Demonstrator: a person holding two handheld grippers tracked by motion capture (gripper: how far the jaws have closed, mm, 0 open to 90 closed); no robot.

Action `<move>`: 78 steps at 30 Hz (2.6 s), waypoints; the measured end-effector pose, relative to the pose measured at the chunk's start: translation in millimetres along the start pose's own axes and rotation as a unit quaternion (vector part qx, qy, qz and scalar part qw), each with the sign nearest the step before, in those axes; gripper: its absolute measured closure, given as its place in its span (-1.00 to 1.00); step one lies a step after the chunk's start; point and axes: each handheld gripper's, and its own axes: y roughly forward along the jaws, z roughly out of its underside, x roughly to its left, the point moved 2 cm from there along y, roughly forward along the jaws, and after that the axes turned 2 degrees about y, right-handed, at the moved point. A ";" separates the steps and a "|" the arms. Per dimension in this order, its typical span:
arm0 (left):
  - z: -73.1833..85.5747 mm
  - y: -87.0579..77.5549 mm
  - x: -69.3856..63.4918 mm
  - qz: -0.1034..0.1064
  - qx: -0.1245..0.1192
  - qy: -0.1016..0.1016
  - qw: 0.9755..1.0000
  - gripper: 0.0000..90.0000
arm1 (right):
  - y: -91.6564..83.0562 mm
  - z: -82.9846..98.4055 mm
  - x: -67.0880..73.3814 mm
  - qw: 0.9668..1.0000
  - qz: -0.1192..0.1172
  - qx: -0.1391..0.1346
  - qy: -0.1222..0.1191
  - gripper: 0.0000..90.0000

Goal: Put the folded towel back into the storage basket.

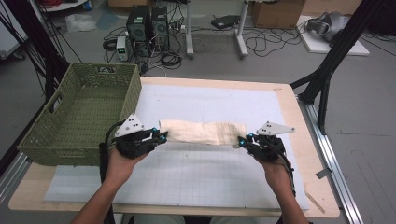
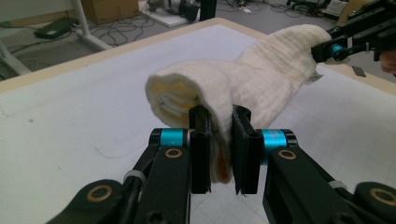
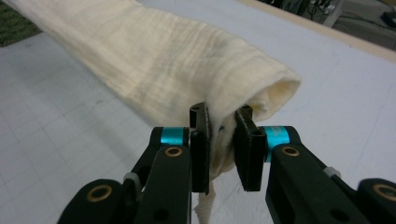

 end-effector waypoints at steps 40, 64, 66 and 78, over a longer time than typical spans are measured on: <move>-18.2 -140.8 76.5 -0.132 -0.078 -0.024 0.988 0.75 | 105.7 -185.2 64.1 0.994 -0.046 -0.031 -0.096 0.75; 22.8 -211.1 129.4 -0.228 -0.073 -0.066 0.969 0.75 | 195.4 -252.4 144.2 0.987 -0.078 -0.023 -0.139 0.75; 26.7 -214.7 133.0 -0.234 -0.071 -0.070 0.967 0.75 | 204.6 -256.6 151.3 0.986 -0.079 -0.019 -0.146 0.75; 42.5 -233.5 146.1 -0.264 -0.066 -0.083 0.959 0.75 | 245.4 -272.7 179.0 0.984 -0.089 -0.013 -0.154 0.75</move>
